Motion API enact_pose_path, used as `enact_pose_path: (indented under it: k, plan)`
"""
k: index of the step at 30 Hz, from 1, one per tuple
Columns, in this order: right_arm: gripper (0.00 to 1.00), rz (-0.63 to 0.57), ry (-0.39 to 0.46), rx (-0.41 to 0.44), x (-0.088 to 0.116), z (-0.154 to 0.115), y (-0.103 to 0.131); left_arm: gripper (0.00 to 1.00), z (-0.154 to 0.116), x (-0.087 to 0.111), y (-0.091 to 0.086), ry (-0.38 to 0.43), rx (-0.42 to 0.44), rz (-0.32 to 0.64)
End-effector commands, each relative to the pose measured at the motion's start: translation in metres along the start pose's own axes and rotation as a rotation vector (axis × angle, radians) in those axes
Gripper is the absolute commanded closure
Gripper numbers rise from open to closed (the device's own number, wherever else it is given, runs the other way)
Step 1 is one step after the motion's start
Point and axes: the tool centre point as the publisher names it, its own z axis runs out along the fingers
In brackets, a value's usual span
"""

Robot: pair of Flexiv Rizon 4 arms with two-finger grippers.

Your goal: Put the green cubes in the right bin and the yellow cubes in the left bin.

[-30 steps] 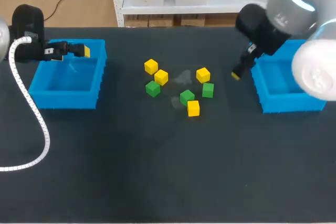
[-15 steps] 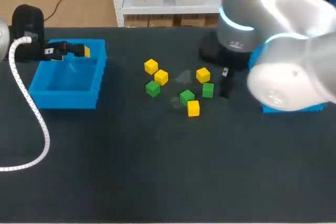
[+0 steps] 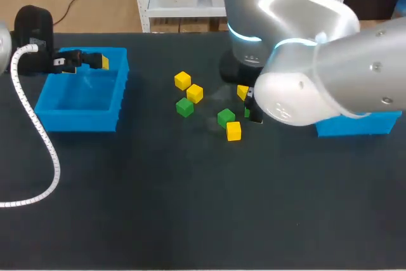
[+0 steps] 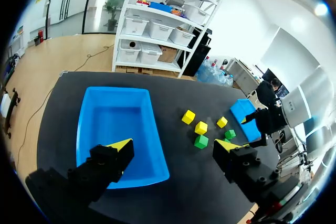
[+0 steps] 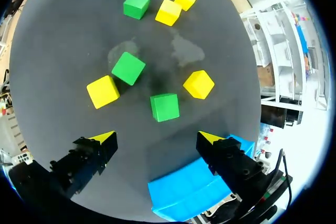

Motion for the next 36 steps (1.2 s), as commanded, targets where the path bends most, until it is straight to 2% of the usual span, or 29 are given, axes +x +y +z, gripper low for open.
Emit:
enact_pose_path:
  k: [1,6,13,20,36]
  plan:
    - [0.0,0.013,0.001,-0.005,-0.002,0.01,-0.007,0.0,0.0,0.001,0.002,-0.007,0.012,0.002]
    - [0.0,0.065,0.004,-0.023,-0.004,0.018,-0.015,0.0,0.0,0.001,0.002,-0.007,0.012,0.002]
    - [0.0,0.109,-0.014,-0.034,-0.017,0.021,-0.021,0.0,0.0,0.001,0.002,-0.007,0.012,0.002]
    - [0.0,0.117,-0.037,-0.067,-0.028,0.02,-0.013,0.0,0.0,0.001,0.002,-0.007,0.012,0.002]
    - [0.0,0.129,-0.021,-0.093,-0.035,0.039,-0.003,0.0,0.0,0.001,0.002,-0.007,0.012,0.002]
